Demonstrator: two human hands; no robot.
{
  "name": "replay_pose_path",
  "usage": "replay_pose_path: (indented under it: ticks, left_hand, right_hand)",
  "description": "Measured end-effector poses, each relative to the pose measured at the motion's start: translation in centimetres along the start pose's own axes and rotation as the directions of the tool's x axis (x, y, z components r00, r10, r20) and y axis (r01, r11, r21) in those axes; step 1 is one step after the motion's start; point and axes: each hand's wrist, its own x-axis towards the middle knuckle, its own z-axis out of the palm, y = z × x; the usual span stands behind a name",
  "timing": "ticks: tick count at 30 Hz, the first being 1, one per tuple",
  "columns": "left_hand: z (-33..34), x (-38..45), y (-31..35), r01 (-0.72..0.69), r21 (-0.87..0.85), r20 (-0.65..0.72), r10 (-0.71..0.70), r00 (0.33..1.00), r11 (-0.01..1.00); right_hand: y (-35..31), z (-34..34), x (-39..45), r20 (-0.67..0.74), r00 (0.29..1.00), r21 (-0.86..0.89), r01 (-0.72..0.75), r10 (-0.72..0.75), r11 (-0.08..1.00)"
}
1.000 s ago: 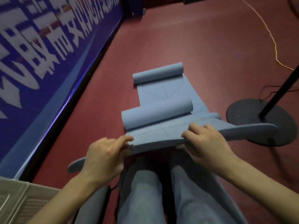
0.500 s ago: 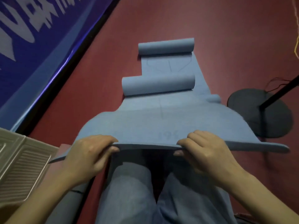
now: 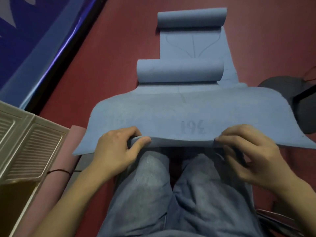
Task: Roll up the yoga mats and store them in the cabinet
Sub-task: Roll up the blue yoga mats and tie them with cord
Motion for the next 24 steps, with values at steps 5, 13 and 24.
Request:
replay_pose_path:
  ticks: [5,13,24]
  left_hand:
    - [1.1,0.9,0.5,0.098,-0.121,0.003,-0.098,0.995,0.988]
    - [2.1,-0.1,1.9,-0.26,0.154,-0.152,0.282,0.947,0.953]
    - [2.2,-1.9,1.8,-0.187,0.298,-0.258,0.268,0.928,0.936]
  right_hand:
    - [-0.6,-0.7,-0.1,-0.109,0.994,-0.314,-0.048,0.014,0.948]
    - [-3.0,2.0,-0.5,-0.028,0.976,-0.414,-0.208,0.216,0.886]
    - [-4.1,3.3,0.0,-0.037,0.965,-0.54,-0.237,0.259,0.807]
